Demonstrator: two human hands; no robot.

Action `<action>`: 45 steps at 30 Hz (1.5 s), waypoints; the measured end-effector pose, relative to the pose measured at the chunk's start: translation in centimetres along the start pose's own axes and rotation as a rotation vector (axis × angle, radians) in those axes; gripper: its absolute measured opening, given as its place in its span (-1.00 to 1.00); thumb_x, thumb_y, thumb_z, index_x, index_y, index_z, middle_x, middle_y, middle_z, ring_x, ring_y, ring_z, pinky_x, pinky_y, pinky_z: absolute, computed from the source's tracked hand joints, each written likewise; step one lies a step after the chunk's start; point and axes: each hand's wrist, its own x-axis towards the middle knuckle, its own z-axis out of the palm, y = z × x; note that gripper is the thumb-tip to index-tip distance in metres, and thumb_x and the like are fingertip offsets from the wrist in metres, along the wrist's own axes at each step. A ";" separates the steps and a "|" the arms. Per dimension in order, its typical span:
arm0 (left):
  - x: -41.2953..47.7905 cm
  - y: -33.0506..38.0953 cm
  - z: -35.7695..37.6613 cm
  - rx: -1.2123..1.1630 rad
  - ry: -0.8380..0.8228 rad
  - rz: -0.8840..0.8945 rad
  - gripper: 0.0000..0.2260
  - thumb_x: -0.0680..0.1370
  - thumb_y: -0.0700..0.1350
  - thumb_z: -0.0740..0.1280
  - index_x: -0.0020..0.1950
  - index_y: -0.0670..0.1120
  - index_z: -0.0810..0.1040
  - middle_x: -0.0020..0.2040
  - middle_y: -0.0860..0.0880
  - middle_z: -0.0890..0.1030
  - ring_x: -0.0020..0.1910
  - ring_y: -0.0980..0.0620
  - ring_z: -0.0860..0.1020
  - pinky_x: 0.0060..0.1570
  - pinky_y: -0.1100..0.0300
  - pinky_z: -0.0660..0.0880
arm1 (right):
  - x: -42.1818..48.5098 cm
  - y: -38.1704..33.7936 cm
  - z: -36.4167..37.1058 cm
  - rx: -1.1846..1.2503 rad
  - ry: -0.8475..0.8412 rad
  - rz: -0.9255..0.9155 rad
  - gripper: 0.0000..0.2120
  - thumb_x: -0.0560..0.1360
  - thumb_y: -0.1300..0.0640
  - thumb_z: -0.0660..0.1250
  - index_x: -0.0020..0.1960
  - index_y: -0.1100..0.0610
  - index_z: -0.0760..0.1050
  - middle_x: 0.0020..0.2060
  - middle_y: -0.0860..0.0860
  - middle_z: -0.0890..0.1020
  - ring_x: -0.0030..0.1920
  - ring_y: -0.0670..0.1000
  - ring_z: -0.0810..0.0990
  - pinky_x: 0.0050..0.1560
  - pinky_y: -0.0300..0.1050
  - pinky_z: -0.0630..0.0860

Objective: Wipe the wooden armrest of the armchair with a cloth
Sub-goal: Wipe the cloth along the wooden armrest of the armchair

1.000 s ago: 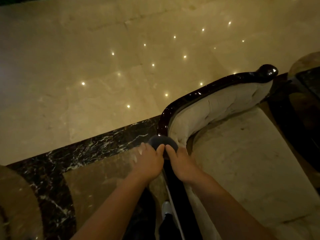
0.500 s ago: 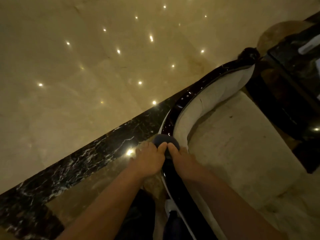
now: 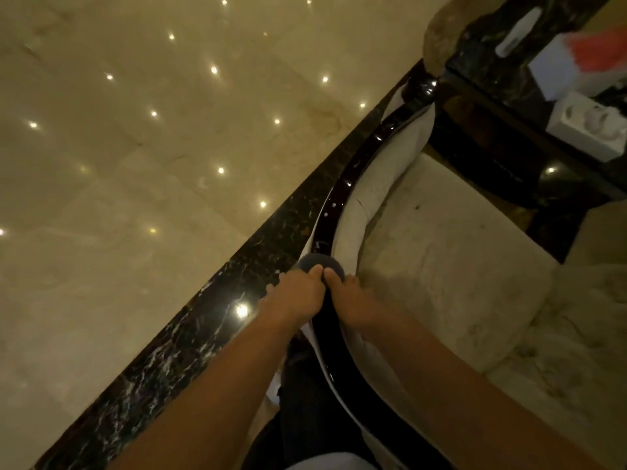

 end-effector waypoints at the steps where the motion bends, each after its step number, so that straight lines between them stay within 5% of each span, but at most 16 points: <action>1: 0.4 -0.3 0.0 0.020 -0.014 0.005 -0.39 0.65 0.16 -0.03 0.34 -0.30 0.48 0.33 -0.36 0.50 0.33 -0.36 0.45 0.35 -0.28 0.36 | 0.1 0.1 0.1 -0.014 -0.003 0.004 -0.46 0.69 -0.09 -0.13 0.58 0.15 0.12 0.55 0.23 0.23 0.55 0.24 0.18 0.56 0.20 0.07; 5: 3.8 1.4 -1.4 0.088 -0.055 0.032 -0.48 0.67 0.09 -0.04 0.32 -0.25 0.50 0.32 -0.30 0.52 0.31 -0.24 0.48 0.37 -0.15 0.37 | 3.6 -1.4 -1.0 0.071 0.022 0.117 -0.53 0.70 0.00 -0.13 0.60 0.04 0.01 0.56 0.27 0.17 0.56 0.28 0.14 0.55 0.27 0.08; 9: 8.1 4.4 -2.9 0.254 -0.081 0.060 -0.48 0.67 0.08 -0.05 0.34 -0.24 0.48 0.36 -0.28 0.50 0.37 -0.25 0.44 0.42 -0.17 0.30 | 7.3 -3.5 -2.7 0.075 0.059 0.165 -0.35 0.66 -0.19 -0.12 0.59 0.22 0.07 0.58 0.25 0.16 0.57 0.29 0.10 0.54 0.31 0.05; 14: 8.8 3.5 -3.9 0.359 -0.153 0.050 -0.50 0.66 0.10 -0.02 0.41 -0.19 0.38 0.41 -0.25 0.43 0.42 -0.27 0.37 0.41 -0.25 0.27 | 7.4 -2.8 -2.0 0.151 0.024 0.168 -0.29 0.62 -0.27 -0.05 0.59 0.18 0.02 0.60 0.19 0.08 0.60 0.26 0.02 0.54 0.37 -0.02; 19: 15.1 8.6 -5.0 0.431 -0.167 0.100 -0.60 0.68 -0.06 -0.04 0.46 -0.13 0.31 0.40 -0.28 0.41 0.37 -0.29 0.40 0.38 -0.19 0.32 | 13.7 -5.2 -5.3 0.226 0.093 0.252 -0.51 0.70 0.04 -0.15 0.62 0.02 -0.07 0.60 0.27 0.01 0.60 0.29 -0.06 0.56 0.32 -0.09; 23: 20.7 12.9 -5.1 0.711 -0.181 0.187 -0.57 0.65 -0.03 -0.04 0.52 -0.08 0.23 0.47 -0.26 0.31 0.46 -0.31 0.26 0.44 -0.23 0.18 | 18.2 -6.2 -8.4 0.190 0.132 0.250 -0.50 0.69 -0.03 -0.17 0.62 -0.10 -0.16 0.62 0.21 -0.05 0.60 0.31 -0.12 0.53 0.39 -0.10; 26: 20.3 12.2 -5.7 0.826 -0.249 0.276 -0.61 0.64 -0.08 -0.01 0.48 -0.02 0.23 0.48 -0.28 0.25 0.49 -0.33 0.17 0.48 -0.29 0.10 | 17.1 -6.0 -6.5 0.293 0.176 0.254 -0.38 0.63 -0.22 -0.19 0.62 0.01 -0.04 0.64 0.06 0.01 0.62 0.22 -0.09 0.54 0.38 -0.12; 29: 20.1 12.1 -5.7 0.850 -0.260 0.300 -0.57 0.66 -0.11 -0.04 0.54 -0.03 0.16 0.55 -0.29 0.14 0.56 -0.33 0.03 0.51 -0.31 -0.03 | 17.3 -6.0 -6.1 0.351 0.176 0.270 -0.30 0.60 -0.28 -0.21 0.62 0.08 -0.03 0.63 0.04 0.02 0.62 0.21 -0.08 0.55 0.36 -0.13; 32: 22.6 16.0 -5.8 0.887 -0.207 0.312 -0.56 0.65 -0.11 -0.02 0.56 0.00 0.14 0.55 -0.28 0.13 0.54 -0.35 0.07 0.50 -0.29 0.06 | 21.0 -6.4 -9.4 0.282 0.149 0.274 -0.36 0.63 -0.22 -0.20 0.63 0.07 -0.06 0.63 0.11 -0.01 0.61 0.27 -0.07 0.53 0.41 -0.07; 36: 25.6 21.7 -6.4 0.919 -0.194 0.362 -0.51 0.67 -0.02 -0.10 0.61 -0.04 0.05 0.62 -0.21 0.03 0.60 -0.26 -0.05 0.53 -0.22 -0.05 | 23.9 -7.7 -13.6 0.290 0.246 0.330 -0.32 0.61 -0.27 -0.21 0.63 0.01 -0.20 0.64 0.02 -0.16 0.61 0.26 -0.20 0.49 0.47 -0.23; 45: 24.1 22.3 -7.8 0.724 -0.280 0.285 -0.49 0.66 0.02 -0.01 0.59 -0.13 0.10 0.60 -0.21 0.07 0.56 -0.29 0.10 0.50 -0.23 0.07 | 22.8 -8.9 -13.8 0.440 0.280 0.388 -0.33 0.63 -0.25 -0.17 0.63 0.03 -0.24 0.64 0.05 -0.19 0.62 0.22 -0.22 0.55 0.36 -0.11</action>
